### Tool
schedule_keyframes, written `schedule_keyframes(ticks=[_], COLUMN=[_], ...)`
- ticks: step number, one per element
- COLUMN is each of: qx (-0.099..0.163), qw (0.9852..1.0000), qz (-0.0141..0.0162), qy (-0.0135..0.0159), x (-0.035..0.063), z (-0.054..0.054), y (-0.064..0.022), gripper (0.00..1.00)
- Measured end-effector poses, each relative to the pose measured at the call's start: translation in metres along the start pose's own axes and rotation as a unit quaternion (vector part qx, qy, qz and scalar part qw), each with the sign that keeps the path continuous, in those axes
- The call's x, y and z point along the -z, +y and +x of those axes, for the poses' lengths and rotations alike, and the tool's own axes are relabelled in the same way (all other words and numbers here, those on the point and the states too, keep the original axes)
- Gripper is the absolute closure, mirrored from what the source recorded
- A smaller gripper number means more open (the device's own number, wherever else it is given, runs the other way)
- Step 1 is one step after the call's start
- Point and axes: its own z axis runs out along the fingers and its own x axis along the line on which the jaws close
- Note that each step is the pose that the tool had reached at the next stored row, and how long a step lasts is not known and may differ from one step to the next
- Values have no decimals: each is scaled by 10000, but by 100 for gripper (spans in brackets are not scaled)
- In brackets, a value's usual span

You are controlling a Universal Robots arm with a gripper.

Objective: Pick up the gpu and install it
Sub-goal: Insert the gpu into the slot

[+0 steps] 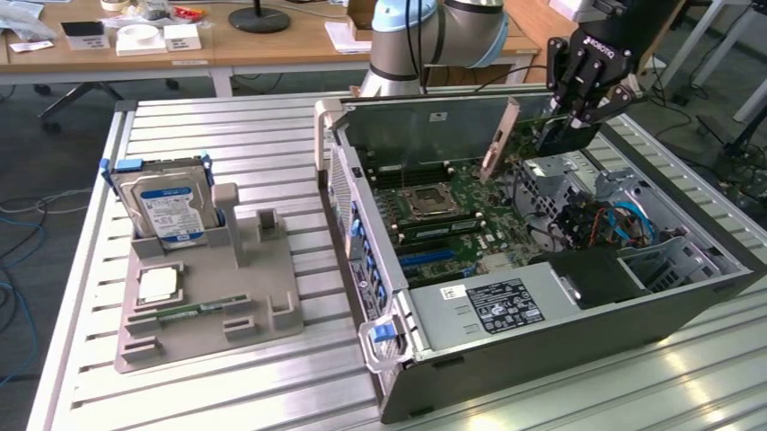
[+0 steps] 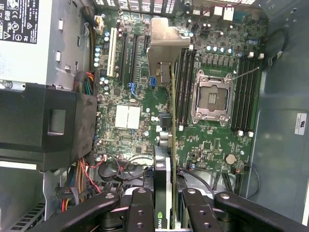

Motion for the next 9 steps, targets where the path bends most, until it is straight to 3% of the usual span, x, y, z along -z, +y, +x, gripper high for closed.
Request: schedule_keyframes(ticks=[9], qx=[1], qw=[10000], qz=[1], qy=[0], x=[0], z=[-5], y=[54], gripper=[73])
